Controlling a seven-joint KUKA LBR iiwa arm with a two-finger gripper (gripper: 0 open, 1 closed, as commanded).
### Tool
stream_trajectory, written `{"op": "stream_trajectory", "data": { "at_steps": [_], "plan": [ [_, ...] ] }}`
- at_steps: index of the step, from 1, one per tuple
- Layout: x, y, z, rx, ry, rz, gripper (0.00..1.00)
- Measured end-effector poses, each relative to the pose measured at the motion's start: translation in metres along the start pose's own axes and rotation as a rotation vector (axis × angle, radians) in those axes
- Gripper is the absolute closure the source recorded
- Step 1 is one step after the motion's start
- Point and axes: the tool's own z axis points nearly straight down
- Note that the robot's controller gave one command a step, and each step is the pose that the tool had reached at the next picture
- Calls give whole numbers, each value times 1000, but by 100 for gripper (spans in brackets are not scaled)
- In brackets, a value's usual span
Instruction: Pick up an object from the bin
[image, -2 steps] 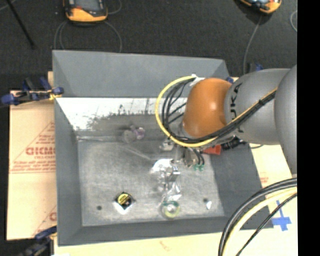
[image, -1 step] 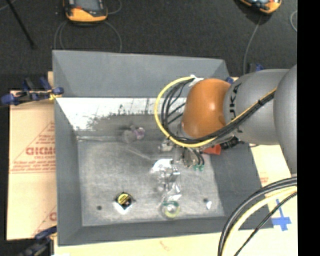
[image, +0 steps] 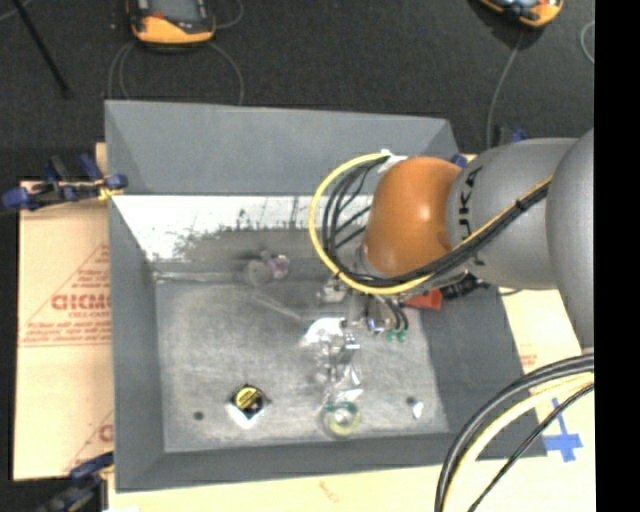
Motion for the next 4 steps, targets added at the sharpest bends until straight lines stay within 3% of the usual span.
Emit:
{"op": "stream_trajectory", "data": {
  "at_steps": [2, 3, 4],
  "plan": [
    [-1, 1, 1, -1, 0, -40, 0],
    [2, -2, 10, 4, 4, 49, 0],
    [1, -1, 9, 3, 2, 49, 100]
  ]
}}
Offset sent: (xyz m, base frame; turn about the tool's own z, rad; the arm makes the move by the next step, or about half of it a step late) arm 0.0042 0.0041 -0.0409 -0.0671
